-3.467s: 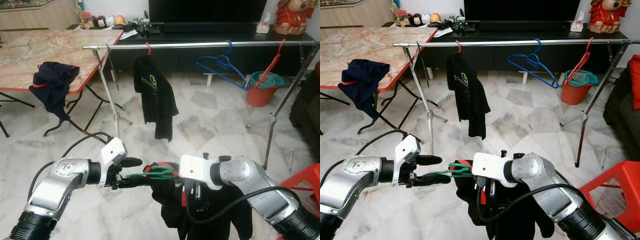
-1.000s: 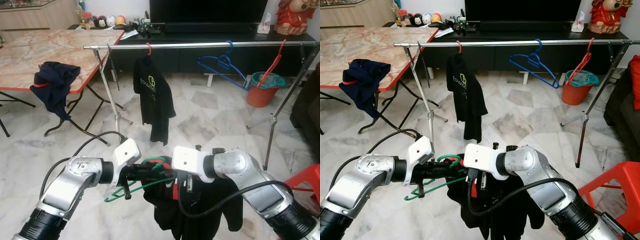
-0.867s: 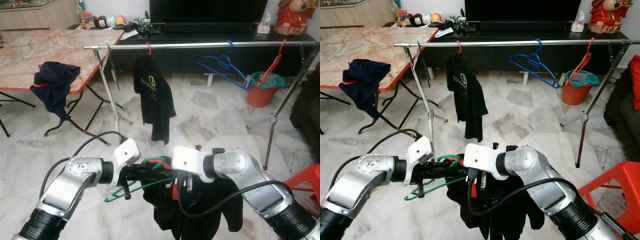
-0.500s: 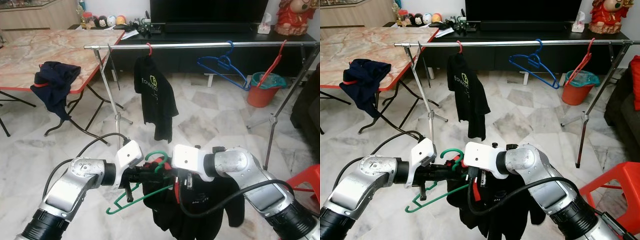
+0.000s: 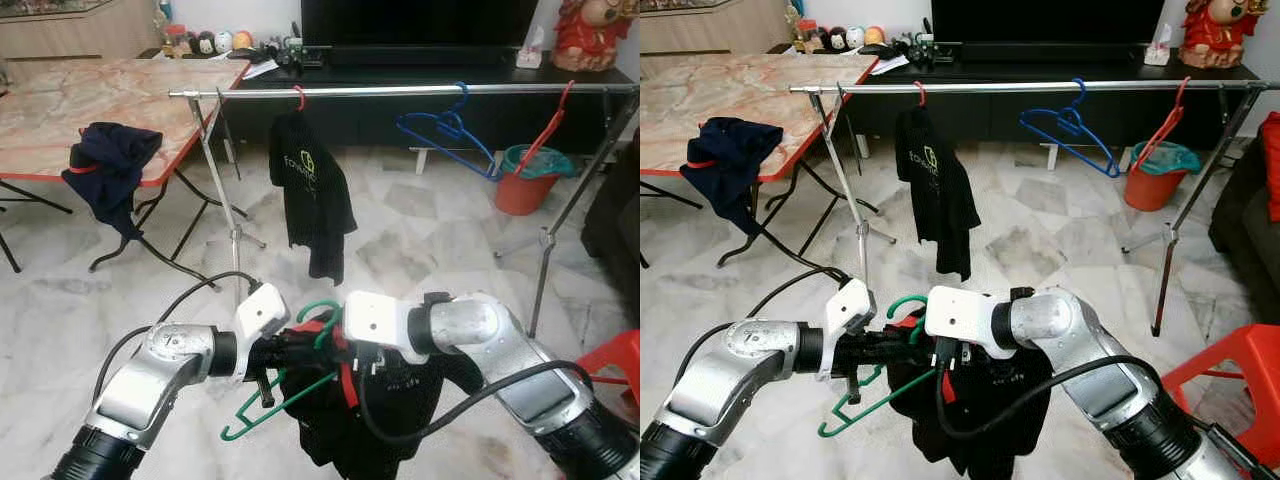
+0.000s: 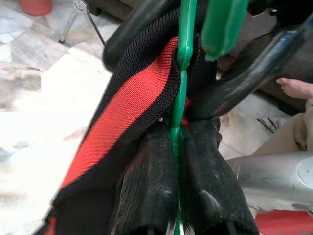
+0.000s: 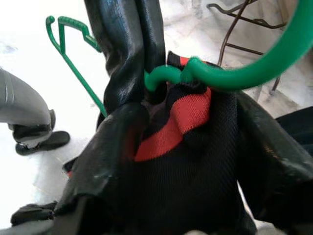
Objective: Hang hanger
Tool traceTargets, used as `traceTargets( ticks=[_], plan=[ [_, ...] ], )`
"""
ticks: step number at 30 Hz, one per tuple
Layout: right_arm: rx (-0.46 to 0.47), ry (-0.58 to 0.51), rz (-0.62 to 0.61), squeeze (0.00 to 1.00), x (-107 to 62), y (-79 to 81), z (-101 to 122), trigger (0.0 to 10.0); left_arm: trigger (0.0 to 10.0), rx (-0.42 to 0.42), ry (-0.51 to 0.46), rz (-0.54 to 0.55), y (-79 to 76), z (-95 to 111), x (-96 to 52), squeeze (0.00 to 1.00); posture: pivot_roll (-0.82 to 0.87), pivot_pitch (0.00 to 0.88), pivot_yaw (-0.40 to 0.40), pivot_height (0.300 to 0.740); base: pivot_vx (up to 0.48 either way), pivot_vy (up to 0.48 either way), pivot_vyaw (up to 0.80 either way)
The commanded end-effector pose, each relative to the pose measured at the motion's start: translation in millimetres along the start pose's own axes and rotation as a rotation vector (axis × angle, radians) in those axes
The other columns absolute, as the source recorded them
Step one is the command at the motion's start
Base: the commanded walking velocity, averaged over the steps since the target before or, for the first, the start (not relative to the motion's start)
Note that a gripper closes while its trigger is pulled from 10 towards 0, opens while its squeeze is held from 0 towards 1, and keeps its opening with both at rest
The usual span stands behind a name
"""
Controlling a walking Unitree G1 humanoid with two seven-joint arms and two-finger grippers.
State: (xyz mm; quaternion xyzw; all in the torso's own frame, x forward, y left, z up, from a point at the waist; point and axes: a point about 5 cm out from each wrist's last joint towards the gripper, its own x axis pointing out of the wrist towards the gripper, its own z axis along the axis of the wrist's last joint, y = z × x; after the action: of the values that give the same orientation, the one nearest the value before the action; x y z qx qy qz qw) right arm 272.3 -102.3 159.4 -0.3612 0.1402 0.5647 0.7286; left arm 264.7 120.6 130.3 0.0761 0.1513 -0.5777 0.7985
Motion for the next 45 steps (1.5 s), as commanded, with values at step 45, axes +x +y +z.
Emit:
traceTargets(
  ticks=[45],
  plan=[
    [0.494,-0.205,-0.815,0.00,-91.3,-25.8,-52,10.0,0.0,-0.062,-0.143,0.075,24.8,1,-42.1,0.00,-0.23,0.000,0.030,0.740,0.000,0.000,0.00]
  ],
)
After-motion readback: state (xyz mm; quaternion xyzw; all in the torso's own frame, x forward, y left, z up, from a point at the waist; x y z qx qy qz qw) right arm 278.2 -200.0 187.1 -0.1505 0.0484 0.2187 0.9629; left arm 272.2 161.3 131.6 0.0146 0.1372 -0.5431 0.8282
